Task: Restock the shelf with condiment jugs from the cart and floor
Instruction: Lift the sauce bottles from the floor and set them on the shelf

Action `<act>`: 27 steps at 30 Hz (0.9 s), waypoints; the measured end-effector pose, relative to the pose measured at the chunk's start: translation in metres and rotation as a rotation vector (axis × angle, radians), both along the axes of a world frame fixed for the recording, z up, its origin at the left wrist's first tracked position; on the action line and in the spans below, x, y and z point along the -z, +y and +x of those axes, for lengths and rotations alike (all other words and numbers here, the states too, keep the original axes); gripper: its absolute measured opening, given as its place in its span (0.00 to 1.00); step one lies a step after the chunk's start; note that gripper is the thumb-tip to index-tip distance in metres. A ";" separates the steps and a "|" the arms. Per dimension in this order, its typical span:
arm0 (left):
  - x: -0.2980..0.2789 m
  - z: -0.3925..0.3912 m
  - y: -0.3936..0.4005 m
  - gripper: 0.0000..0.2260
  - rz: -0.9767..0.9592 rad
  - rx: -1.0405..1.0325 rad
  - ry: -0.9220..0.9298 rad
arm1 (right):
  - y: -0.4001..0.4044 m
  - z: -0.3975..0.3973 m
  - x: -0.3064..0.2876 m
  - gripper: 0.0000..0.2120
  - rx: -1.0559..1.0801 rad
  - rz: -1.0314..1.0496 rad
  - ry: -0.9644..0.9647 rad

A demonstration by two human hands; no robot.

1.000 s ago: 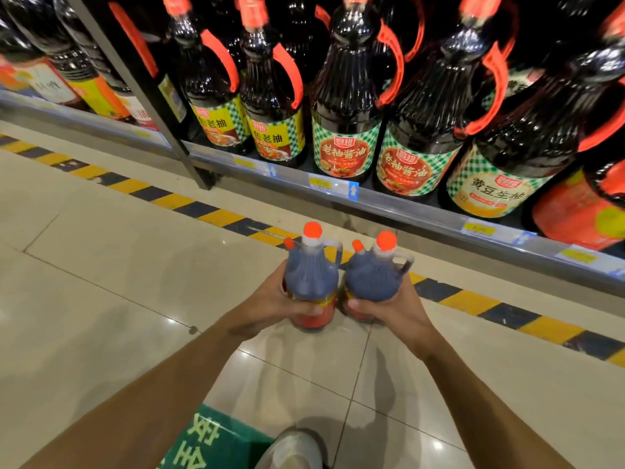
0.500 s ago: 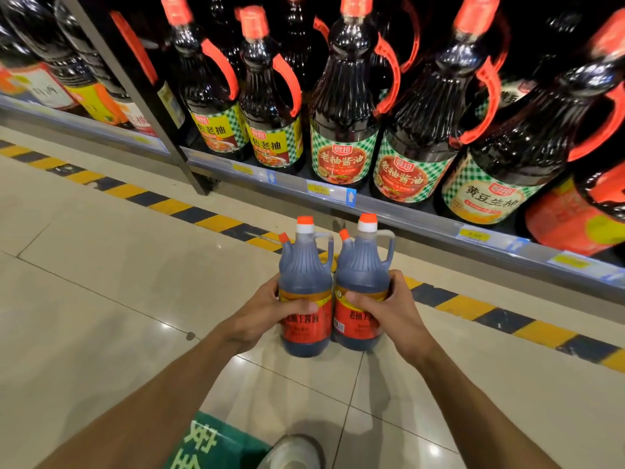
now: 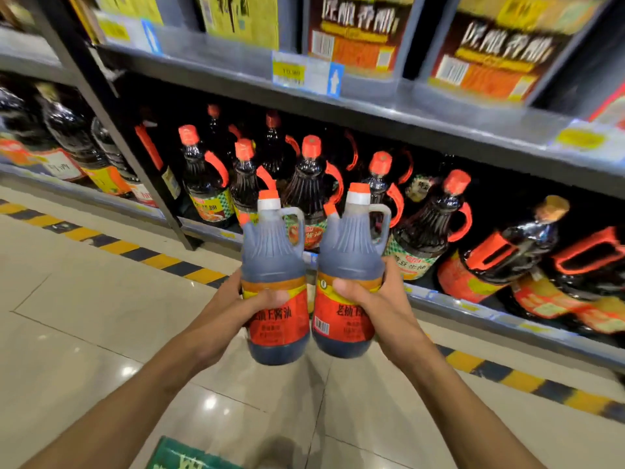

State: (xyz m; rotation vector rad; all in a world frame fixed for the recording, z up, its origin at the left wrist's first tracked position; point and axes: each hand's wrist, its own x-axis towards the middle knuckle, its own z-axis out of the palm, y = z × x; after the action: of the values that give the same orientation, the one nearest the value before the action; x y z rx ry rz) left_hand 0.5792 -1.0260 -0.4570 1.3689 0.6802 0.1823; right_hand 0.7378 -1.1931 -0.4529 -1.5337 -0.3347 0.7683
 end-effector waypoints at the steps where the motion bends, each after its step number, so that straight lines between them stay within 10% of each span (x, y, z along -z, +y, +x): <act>1: -0.029 0.000 -0.002 0.35 0.006 0.001 -0.011 | -0.004 -0.001 -0.027 0.38 0.000 0.005 0.001; 18: -0.586 0.001 -0.052 0.44 0.063 0.088 -0.206 | -0.073 -0.016 -0.580 0.42 0.072 0.088 -0.106; 27: -0.742 0.034 -0.070 0.51 0.095 0.284 -0.304 | -0.103 -0.026 -0.747 0.42 0.250 0.116 -0.174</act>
State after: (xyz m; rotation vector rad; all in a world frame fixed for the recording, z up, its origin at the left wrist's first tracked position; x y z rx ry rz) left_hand 0.6132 -1.0955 0.2851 1.4744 0.2221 0.1923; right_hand 0.7119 -1.2964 0.2943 -1.5014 -0.3038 0.4138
